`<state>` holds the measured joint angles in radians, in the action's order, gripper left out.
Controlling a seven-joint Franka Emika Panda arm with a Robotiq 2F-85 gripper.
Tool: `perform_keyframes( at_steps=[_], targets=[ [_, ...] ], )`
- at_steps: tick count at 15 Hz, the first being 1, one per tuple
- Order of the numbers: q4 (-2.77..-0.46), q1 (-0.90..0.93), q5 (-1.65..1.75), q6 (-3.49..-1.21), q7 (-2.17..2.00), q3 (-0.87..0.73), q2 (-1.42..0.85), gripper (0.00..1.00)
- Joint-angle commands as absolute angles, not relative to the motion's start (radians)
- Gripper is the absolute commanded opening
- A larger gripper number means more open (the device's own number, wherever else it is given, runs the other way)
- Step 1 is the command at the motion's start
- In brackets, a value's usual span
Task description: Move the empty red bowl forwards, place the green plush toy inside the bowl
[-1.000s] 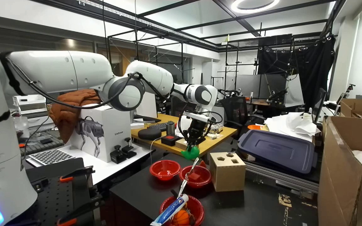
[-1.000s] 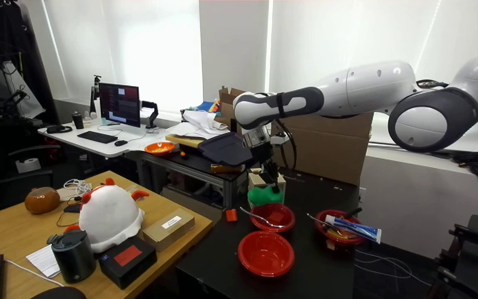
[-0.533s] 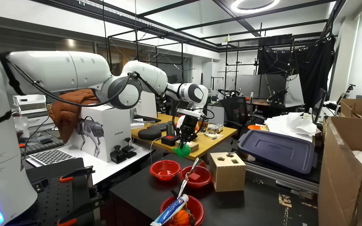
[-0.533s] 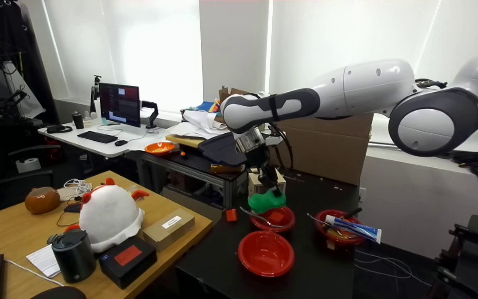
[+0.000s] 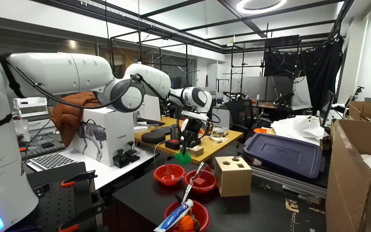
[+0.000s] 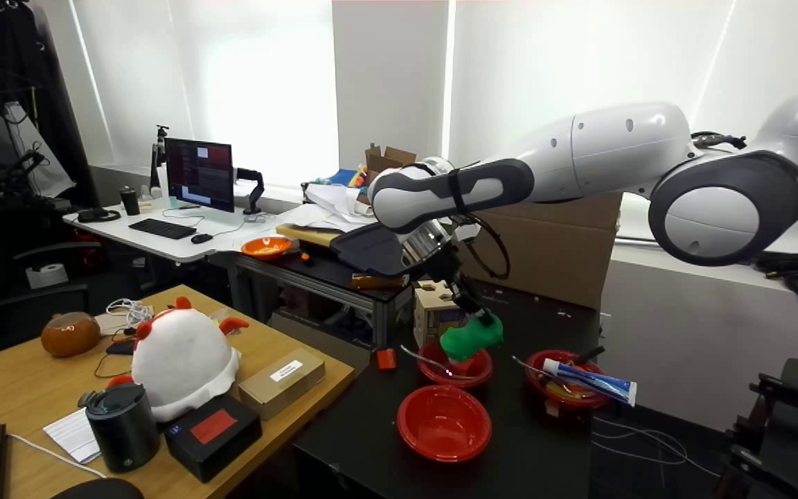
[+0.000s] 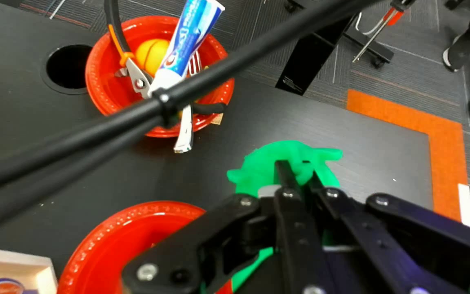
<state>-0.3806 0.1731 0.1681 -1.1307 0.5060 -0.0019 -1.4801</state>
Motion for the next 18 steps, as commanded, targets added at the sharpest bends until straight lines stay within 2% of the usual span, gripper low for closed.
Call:
perform_keyframes(
  at_steps=[1,9,18],
  targets=[
    [-0.402,0.207,0.217,-1.111,0.569,-0.028,-1.482,0.02],
    [-0.490,0.299,0.249,-1.157,0.564,-0.012,-1.492,0.02],
    [-0.670,0.380,0.220,-1.409,0.385,0.045,-1.503,0.02]
  ],
)
